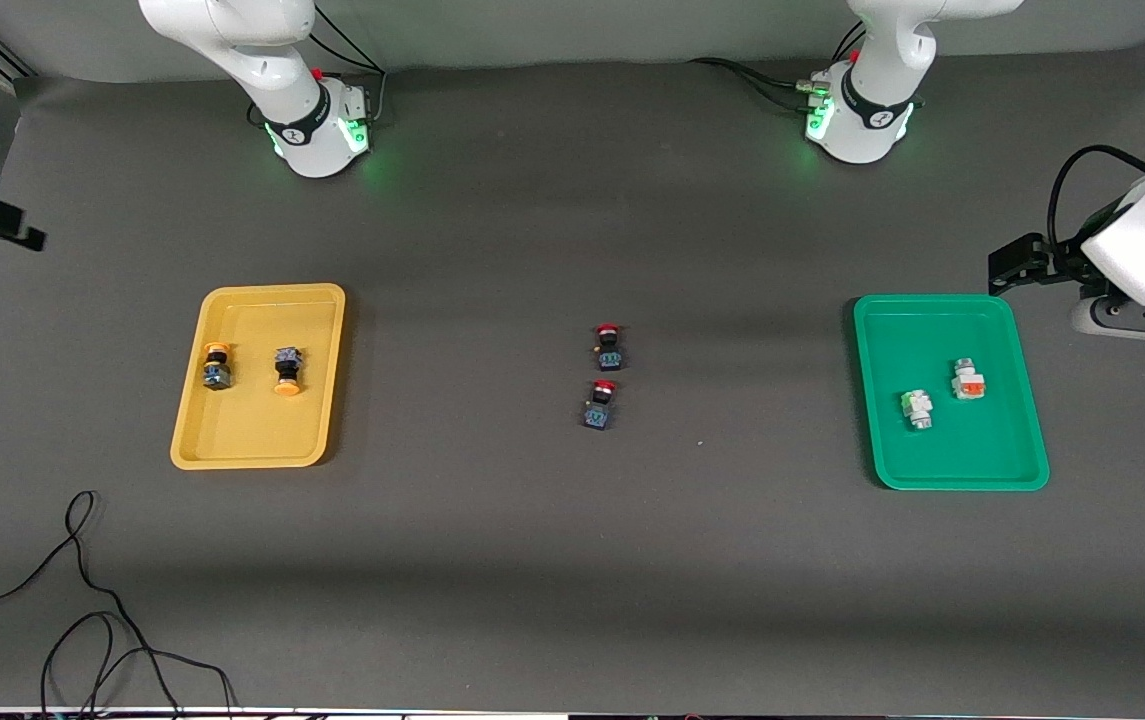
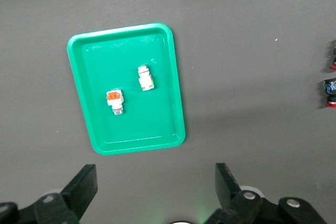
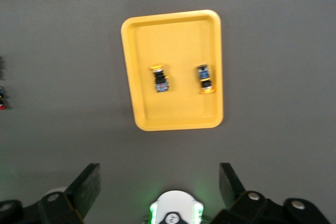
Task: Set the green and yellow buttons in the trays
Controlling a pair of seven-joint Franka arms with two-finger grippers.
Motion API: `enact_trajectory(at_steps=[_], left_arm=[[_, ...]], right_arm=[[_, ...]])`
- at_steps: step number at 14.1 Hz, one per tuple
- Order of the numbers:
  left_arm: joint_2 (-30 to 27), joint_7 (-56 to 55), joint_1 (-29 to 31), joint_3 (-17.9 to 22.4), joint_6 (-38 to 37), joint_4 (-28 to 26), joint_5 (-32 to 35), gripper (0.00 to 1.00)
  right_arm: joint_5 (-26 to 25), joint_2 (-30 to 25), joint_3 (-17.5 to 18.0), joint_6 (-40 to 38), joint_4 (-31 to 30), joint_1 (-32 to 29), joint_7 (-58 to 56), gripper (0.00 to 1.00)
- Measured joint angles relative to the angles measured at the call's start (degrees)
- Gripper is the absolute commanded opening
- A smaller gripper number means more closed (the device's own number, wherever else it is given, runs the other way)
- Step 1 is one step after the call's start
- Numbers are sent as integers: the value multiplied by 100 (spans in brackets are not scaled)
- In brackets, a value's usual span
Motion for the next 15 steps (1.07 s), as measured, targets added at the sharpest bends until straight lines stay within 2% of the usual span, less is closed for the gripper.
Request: enact_trajectory(at_steps=[2,8,15], left_arm=[[0,0,0,4,0,0,0,100],[0,0,-1,10,0,0,-1,100],[0,0,-1,14,0,0,-1,100]], right_arm=[[-2,0,314,-4,0,18,378,100],[141,10,390,-207,-25,5,402,100],[16,244,532,292,-26,512,528,100]])
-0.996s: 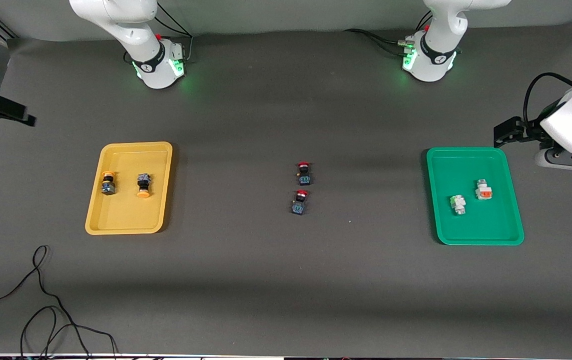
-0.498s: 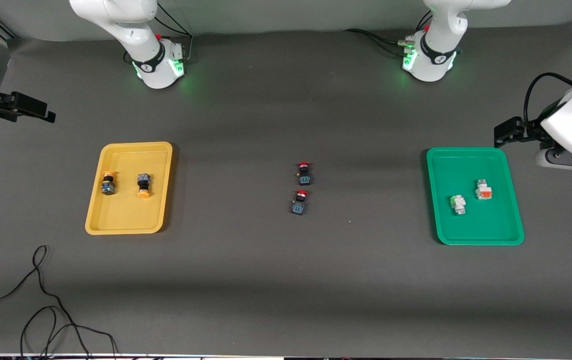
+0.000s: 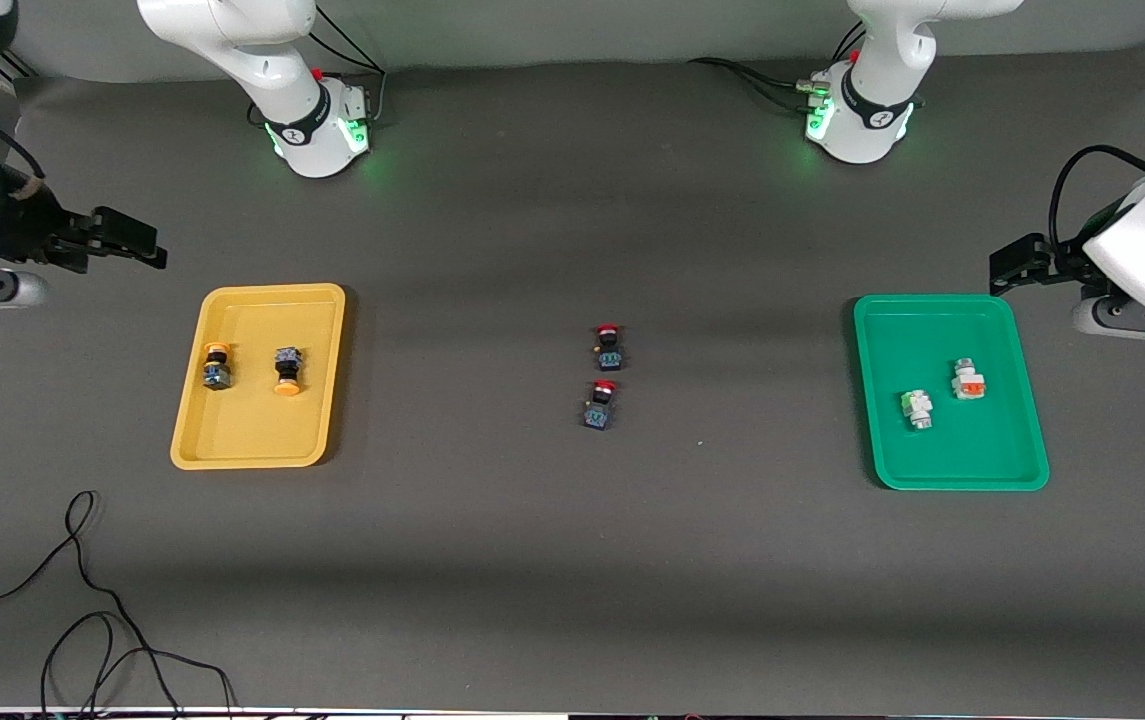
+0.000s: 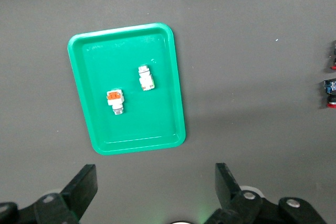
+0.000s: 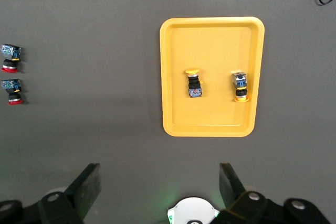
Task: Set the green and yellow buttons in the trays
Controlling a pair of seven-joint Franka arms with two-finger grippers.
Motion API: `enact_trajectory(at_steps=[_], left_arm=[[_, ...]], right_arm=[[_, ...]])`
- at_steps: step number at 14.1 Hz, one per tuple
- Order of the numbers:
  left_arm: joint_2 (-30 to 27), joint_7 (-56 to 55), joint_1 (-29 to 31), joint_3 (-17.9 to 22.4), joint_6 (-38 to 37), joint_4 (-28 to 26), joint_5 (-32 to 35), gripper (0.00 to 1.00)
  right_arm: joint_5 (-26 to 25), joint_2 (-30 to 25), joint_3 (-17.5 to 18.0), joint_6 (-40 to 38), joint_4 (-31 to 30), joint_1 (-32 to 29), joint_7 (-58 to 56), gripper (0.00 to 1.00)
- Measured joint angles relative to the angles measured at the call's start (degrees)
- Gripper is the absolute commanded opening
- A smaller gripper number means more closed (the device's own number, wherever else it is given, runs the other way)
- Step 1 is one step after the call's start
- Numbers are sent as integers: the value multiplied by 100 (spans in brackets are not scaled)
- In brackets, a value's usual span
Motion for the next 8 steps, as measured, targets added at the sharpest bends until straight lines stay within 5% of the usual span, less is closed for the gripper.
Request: enact_trajectory(at_steps=[8], left_arm=[[0,0,0,1,3,3,0,100]], right_arm=[[-49,92,-1,126,15,48,0,100]])
